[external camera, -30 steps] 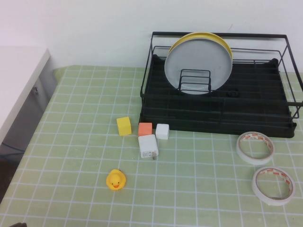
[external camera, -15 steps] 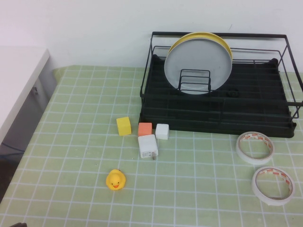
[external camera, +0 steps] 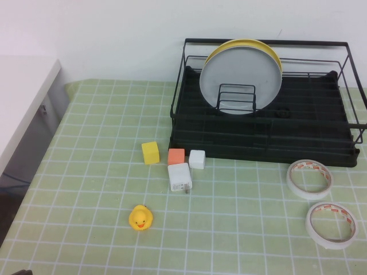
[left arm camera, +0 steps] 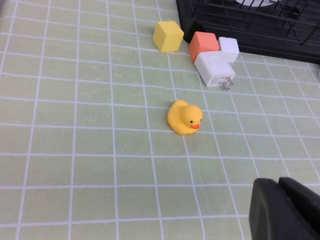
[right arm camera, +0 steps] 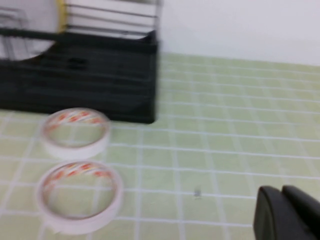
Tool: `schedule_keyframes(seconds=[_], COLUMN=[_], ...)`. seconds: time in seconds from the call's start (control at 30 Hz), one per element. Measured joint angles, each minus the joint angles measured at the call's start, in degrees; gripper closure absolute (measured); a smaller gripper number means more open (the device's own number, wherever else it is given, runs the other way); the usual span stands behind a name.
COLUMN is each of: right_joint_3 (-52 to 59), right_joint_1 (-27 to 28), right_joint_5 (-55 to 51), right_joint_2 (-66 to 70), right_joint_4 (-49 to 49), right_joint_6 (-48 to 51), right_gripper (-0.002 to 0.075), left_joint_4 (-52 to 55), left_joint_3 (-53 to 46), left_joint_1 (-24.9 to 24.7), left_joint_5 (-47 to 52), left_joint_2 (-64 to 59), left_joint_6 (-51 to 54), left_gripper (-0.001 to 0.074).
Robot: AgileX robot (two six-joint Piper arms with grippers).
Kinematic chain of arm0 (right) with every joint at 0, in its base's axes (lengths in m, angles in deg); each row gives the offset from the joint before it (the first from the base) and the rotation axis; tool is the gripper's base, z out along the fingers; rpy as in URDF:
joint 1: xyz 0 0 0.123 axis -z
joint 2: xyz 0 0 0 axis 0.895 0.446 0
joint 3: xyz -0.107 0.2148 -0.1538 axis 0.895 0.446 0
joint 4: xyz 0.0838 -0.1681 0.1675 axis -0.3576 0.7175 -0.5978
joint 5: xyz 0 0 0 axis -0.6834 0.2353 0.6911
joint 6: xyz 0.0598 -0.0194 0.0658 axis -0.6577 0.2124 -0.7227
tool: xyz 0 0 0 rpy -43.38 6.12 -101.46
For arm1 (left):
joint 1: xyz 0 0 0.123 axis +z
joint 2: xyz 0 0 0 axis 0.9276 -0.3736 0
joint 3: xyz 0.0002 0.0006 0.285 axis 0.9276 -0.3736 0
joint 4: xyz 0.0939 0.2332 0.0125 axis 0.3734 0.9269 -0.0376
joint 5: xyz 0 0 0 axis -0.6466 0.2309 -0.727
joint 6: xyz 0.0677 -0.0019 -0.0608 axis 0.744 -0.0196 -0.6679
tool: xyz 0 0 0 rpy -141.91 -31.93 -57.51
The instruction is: Place plate on rack
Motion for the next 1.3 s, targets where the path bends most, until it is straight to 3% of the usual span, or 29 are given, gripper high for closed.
schedule_keyframes(seconds=[0.2, 1.3], right_joint_3=[0.0, -0.2], right_joint_1=[-3.8, -3.8], right_joint_5=[-1.5, -2.2], right_joint_2=[0.0, 0.0], right_joint_4=[-1.1, -2.6], right_joint_6=[-0.1, -0.6], right_gripper=[0.0715, 0.0716], left_joint_4=[0.0, 0.0], left_joint_3=[0.0, 0.0], left_joint_1=[0.0, 0.0], left_joint_5=[0.0, 0.0], left_joint_2=[0.0, 0.0], left_joint_6=[0.0, -0.1], left_gripper=[0.0736, 0.0736])
